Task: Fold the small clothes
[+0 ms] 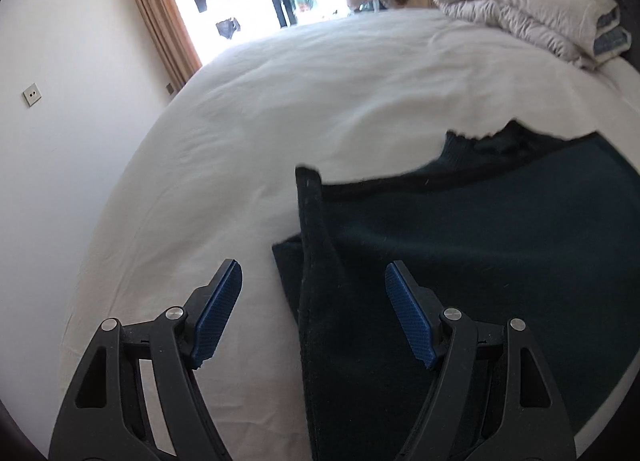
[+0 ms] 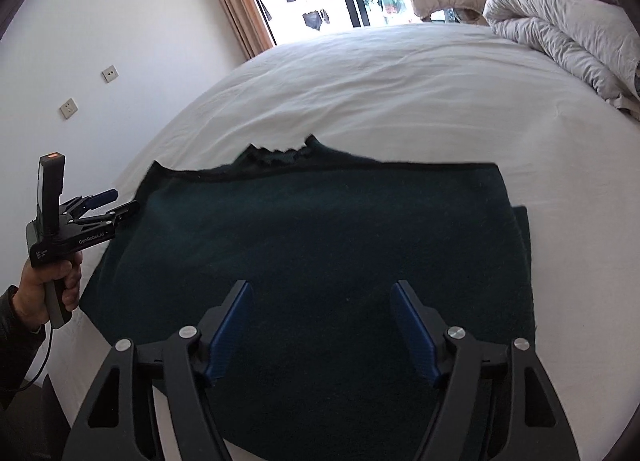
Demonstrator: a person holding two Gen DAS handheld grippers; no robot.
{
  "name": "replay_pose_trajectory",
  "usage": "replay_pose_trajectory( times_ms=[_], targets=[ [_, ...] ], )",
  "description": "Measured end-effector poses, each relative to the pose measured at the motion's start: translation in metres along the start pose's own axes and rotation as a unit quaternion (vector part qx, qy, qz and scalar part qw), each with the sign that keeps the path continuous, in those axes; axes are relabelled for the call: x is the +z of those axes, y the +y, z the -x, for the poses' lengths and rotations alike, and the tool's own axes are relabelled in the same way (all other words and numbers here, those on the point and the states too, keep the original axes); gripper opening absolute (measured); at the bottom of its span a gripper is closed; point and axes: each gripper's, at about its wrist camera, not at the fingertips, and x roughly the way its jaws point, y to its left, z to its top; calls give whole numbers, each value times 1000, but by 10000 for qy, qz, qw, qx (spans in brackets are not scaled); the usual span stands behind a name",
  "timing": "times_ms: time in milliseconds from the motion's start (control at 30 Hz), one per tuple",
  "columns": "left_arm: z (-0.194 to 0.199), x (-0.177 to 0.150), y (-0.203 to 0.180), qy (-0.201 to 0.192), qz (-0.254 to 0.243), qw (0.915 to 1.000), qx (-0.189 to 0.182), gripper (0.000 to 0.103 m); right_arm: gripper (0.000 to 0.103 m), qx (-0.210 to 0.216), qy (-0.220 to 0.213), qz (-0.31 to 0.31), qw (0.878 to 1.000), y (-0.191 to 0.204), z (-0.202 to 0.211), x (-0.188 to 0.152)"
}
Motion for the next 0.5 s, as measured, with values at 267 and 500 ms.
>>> replay_pose_trajectory(
  times_ms=[267,500],
  targets=[
    [-24,-24,43,242,855,9957,-251,82,63,-538,-531,-1225,9896,-83,22,-10],
    [-4,-42,42,163,1063,9941,-143,81,64,-179,-1131,-2191,9690,-123,67,-29]
  ],
)
